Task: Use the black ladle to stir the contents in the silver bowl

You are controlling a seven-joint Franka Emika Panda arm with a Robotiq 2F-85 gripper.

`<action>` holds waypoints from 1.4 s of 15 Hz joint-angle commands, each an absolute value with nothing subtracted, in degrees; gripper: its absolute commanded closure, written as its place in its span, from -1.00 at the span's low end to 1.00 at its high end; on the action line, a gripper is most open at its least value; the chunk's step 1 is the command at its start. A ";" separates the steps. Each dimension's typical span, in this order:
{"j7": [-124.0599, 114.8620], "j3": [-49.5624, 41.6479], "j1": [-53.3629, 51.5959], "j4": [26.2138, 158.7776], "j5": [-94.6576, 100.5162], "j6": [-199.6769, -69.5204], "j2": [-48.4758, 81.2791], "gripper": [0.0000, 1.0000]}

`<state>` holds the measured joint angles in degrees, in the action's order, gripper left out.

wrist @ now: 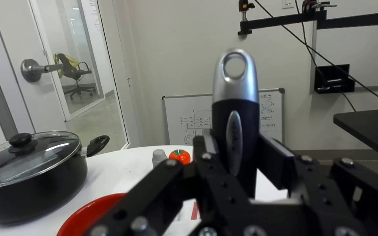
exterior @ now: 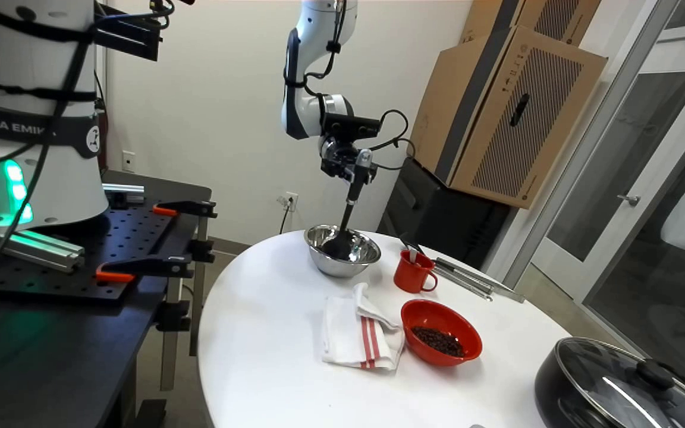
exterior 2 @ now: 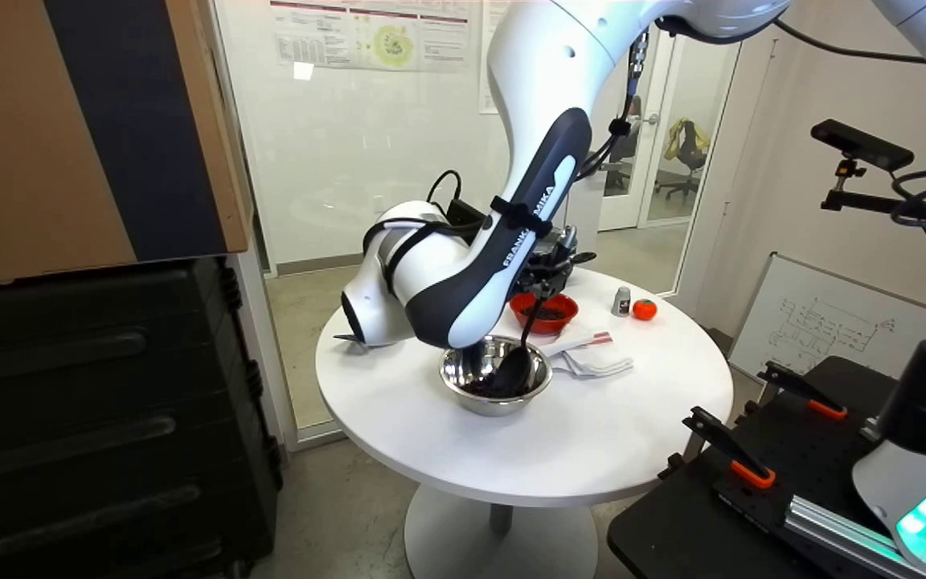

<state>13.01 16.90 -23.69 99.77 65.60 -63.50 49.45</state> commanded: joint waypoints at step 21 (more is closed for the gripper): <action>0.74 16.55 -23.36 98.65 65.86 -63.97 51.80 0.83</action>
